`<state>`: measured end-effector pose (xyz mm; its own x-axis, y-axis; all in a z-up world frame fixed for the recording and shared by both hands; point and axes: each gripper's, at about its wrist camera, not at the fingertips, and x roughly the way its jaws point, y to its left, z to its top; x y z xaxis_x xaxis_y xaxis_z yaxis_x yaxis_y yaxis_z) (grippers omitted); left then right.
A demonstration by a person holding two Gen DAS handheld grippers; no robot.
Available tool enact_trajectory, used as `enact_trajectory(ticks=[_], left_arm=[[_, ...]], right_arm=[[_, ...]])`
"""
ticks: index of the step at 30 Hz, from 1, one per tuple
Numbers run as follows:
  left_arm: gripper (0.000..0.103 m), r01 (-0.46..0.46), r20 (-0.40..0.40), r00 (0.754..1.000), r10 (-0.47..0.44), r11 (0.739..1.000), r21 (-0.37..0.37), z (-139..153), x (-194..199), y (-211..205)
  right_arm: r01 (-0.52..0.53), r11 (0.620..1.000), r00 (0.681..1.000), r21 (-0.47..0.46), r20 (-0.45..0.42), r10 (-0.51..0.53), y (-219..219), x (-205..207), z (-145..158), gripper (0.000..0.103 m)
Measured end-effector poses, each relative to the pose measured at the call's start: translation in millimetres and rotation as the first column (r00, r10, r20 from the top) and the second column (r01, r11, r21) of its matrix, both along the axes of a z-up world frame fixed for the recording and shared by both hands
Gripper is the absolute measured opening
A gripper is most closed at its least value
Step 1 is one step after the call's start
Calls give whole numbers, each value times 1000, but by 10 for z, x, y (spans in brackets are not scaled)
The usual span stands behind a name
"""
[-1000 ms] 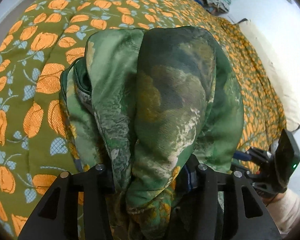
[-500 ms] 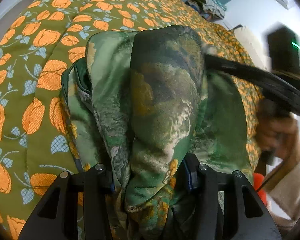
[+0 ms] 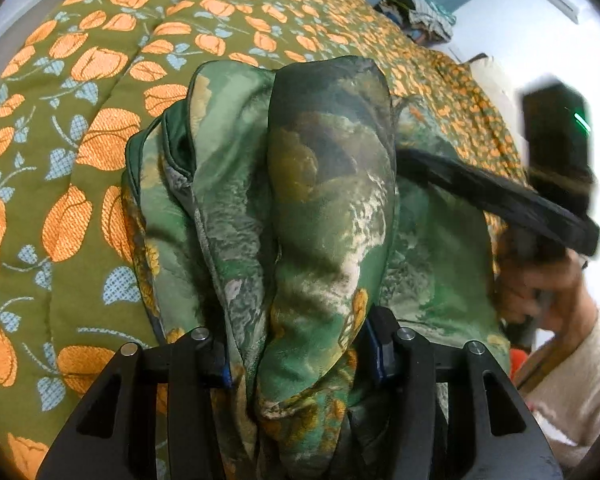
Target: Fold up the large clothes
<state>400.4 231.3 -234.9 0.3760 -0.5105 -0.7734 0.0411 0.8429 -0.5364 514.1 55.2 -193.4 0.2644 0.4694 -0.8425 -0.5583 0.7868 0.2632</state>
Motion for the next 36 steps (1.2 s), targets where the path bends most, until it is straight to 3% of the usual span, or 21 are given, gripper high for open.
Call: enact_trajectory(ticks=[5, 11, 15, 17, 21, 27, 29, 31, 36], left_arm=[[52, -17, 9, 1000, 17, 1000, -16, -6, -43, -11], [52, -14, 10, 1000, 14, 1000, -6, 18, 3, -56], [53, -17, 21, 1000, 17, 1000, -3, 14, -8, -96], [53, -21, 30, 999, 20, 1000, 13, 20, -27, -128], [53, -39, 43, 998, 37, 999, 38, 30, -46, -177], [57, -55, 55, 997, 50, 994, 96, 136, -59, -217], [61, -65, 74, 996, 55, 987, 144, 207, -93, -255], [65, -71, 100, 994, 52, 977, 202, 291, -133, -305], [69, -96, 150, 987, 52, 948, 304, 521, -226, -404]], right_arm=[[-96, 995, 992, -34, 82, 98, -485, -805, 196, 35], [-67, 996, 988, -55, 132, 73, -1006, -1779, 258, 35], [20, 997, 996, -79, 85, -14, -1025, -1853, 81, 35], [15, 994, 998, -113, 65, -8, -931, -1782, -151, 35], [8, 991, 996, -134, 95, 5, -863, -1734, -301, 35], [30, 992, 990, -125, 141, -13, -898, -1815, -153, 36], [52, 990, 983, -129, 182, -28, -955, -1906, -24, 43], [89, 989, 978, -117, 197, -64, -1030, -1956, 82, 63], [166, 983, 968, -79, 205, -147, -1231, -2051, 324, 64]])
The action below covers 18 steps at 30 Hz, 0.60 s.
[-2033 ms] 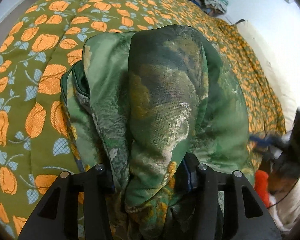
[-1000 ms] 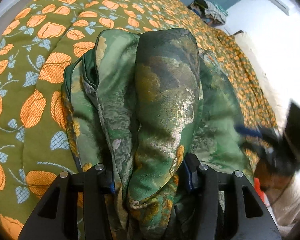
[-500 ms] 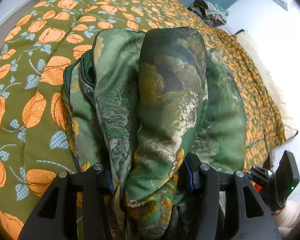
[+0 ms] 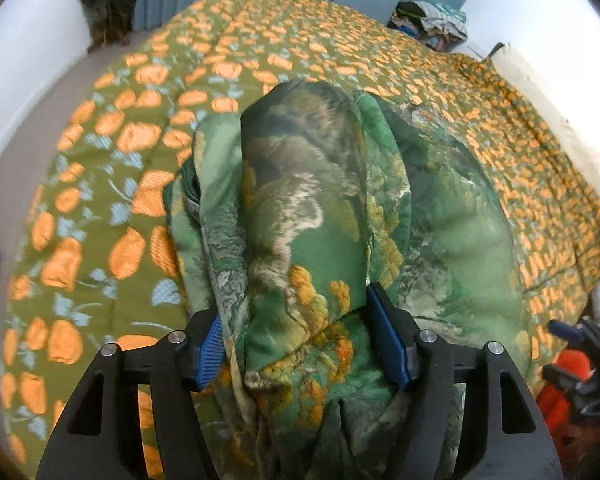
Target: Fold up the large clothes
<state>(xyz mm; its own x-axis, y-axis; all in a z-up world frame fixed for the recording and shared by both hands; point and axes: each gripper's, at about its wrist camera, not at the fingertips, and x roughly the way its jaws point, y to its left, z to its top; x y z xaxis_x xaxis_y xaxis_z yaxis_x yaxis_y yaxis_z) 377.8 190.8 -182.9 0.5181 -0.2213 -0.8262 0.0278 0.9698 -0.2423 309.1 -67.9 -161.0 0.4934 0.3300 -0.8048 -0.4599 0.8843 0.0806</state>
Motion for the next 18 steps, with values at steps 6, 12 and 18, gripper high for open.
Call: enact_trajectory(ticks=[6, 12, 18], left_arm=[[69, -13, 32, 999, 11, 996, 83, 139, -60, -58], [69, -16, 56, 998, 7, 987, 162, 227, -96, -119], [74, -28, 57, 998, 17, 982, 188, 253, -150, -128]], right_arm=[[23, 998, 998, -59, 62, -20, -58, -121, 141, 65], [41, 998, 998, -50, 55, -38, -67, -153, 147, 66], [40, 997, 998, -59, 53, -37, -56, -196, 142, 66]])
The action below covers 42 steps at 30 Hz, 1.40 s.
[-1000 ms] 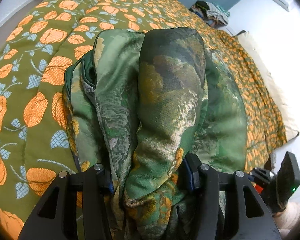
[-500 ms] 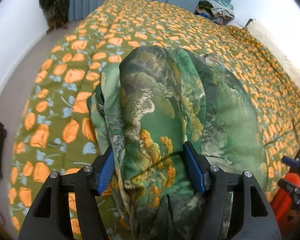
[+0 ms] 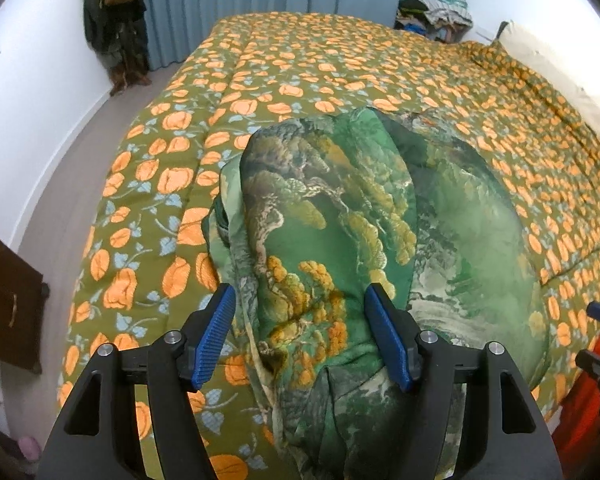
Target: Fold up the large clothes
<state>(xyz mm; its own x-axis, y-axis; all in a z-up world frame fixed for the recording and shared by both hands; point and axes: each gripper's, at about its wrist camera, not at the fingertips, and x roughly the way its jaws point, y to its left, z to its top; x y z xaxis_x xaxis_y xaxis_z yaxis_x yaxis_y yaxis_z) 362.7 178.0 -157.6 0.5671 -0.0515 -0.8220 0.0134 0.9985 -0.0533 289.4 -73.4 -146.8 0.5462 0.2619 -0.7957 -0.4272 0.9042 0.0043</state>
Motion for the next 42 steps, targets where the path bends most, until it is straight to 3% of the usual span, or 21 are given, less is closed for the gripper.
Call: enact_trajectory(ticks=[3, 7, 8, 10, 14, 15, 18, 21, 22, 24, 25, 26, 31, 34, 36, 39, 42], left_arm=[[89, -46, -3, 999, 45, 998, -51, 60, -80, 140], [89, -68, -21, 998, 64, 970, -233, 137, -235, 521], [89, -61, -24, 998, 57, 955, -289, 150, -260, 600], [91, -48, -24, 999, 41, 898, -437, 171, -284, 790], [93, -29, -63, 998, -11, 797, -603, 101, -118, 888], [93, -25, -81, 996, -32, 788, -615, 44, -37, 852], [93, -8, -140, 986, -95, 803, -596, -180, 152, 646], [98, -23, -207, 972, -109, 835, -550, -496, 235, 538], [103, -43, -217, 971, -98, 824, -565, -595, 232, 566], [103, -72, -226, 970, -88, 785, -615, -732, 208, 646], [103, -82, -231, 969, -91, 762, -643, -810, 199, 667], [103, -83, -232, 968, -93, 755, -650, -849, 196, 665], [103, -69, -226, 967, -115, 737, -673, -1002, 221, 603], [103, -61, -227, 964, -137, 718, -693, -1069, 242, 584], [103, -57, -228, 963, -146, 714, -698, -1107, 277, 591], [103, -51, -228, 961, -155, 713, -700, -1184, 272, 551], [103, -52, -225, 962, -152, 709, -703, -1227, 319, 517]], right_arm=[[30, 1000, 1000, 2, 4, -30, -37, 1, 30, 66], [72, 997, 996, -18, 46, -72, -108, -11, 108, 66], [62, 998, 997, -14, 49, -61, -122, -14, 124, 66], [44, 999, 998, 6, 45, -44, -148, -17, 139, 69], [35, 995, 999, 93, 6, -36, -217, 43, 122, 69], [34, 994, 999, 107, -2, -34, -220, 55, 117, 69], [24, 985, 1000, 173, -24, -20, -219, 91, 115, 69], [16, 968, 1000, 251, -21, -11, -233, 142, 141, 70], [14, 961, 1000, 277, -23, -8, -250, 188, 140, 73], [11, 949, 998, 314, -56, 7, -281, 299, 91, 76], [15, 941, 995, 338, -96, 18, -301, 385, 30, 77], [26, 934, 990, 355, -142, 26, -317, 474, -50, 77], [89, 882, 961, 463, -273, 46, -379, 842, -413, 77], [89, 860, 948, 503, -306, 81, -311, 1057, -621, 78], [92, 858, 941, 506, -326, 91, -256, 1188, -767, 86], [143, 815, 914, 562, -390, 109, -252, 1357, -965, 93], [182, 781, 886, 597, -444, 132, -183, 1518, -1110, 94]])
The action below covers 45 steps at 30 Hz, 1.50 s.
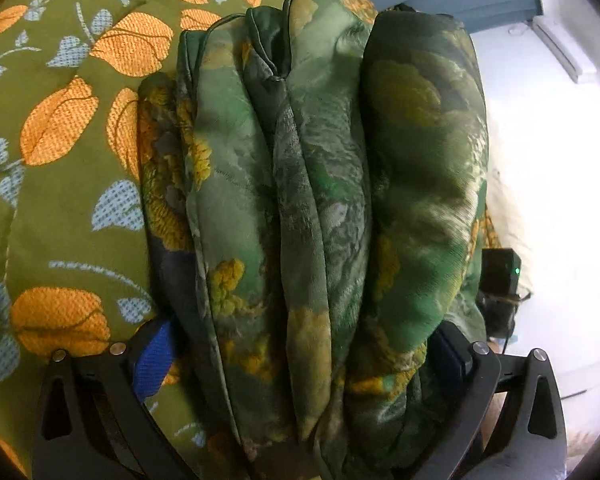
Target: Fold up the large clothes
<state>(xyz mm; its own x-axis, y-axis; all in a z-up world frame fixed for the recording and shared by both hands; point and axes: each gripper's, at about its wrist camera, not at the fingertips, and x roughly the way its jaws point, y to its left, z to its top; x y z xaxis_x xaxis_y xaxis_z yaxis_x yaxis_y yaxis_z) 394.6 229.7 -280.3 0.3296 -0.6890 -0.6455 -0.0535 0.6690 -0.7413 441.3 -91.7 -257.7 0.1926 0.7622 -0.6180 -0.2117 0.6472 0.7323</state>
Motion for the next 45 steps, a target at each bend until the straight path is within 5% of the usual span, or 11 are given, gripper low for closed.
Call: enact_trajectory(ticks=[5, 7, 9, 13, 22, 27, 31, 35, 38, 42, 45], left_arm=[[102, -23, 9, 1000, 23, 1000, 9, 11, 45, -108], [80, -21, 43, 999, 20, 999, 26, 83, 23, -214], [71, -25, 66, 998, 22, 999, 43, 205, -21, -256], [64, -29, 126, 992, 28, 1000, 9, 539, -67, -312], [64, -41, 275, 961, 28, 998, 44, 1238, 765, -547], [65, -42, 229, 973, 27, 997, 58, 990, 1374, -582], [71, -33, 136, 990, 21, 996, 86, 435, 1653, -590], [93, -58, 153, 987, 51, 997, 47, 201, 1655, -558], [96, -70, 181, 982, 53, 994, 85, 298, 1543, -561], [95, -125, 243, 968, 67, 965, 233, 703, 1175, -484], [97, -170, 342, 939, 40, 917, 362, 1140, 781, -538]], right_arm=[[-30, 991, 993, -127, 107, 43, 192, -38, 177, 80], [-39, 987, 985, -153, 161, 64, 212, -114, 282, 67], [-48, 984, 972, -174, 219, 86, 256, -159, 404, 63], [-57, 987, 941, -150, 323, 103, 287, -257, 741, 61], [-24, 999, 889, -49, 456, 44, 109, 453, 1298, 61], [-11, 999, 913, -40, 406, 26, -64, 1165, 1077, 61], [0, 999, 955, -55, 297, 16, -176, 1521, 505, 61], [27, 1000, 978, -4, 207, -26, -333, 1585, 60, 70], [47, 999, 980, 20, 190, -50, -375, 1540, 58, 81], [82, 992, 978, -92, 200, -62, -380, 1388, 341, 85], [125, 972, 943, -197, 327, -55, -417, 1099, 705, 91]])
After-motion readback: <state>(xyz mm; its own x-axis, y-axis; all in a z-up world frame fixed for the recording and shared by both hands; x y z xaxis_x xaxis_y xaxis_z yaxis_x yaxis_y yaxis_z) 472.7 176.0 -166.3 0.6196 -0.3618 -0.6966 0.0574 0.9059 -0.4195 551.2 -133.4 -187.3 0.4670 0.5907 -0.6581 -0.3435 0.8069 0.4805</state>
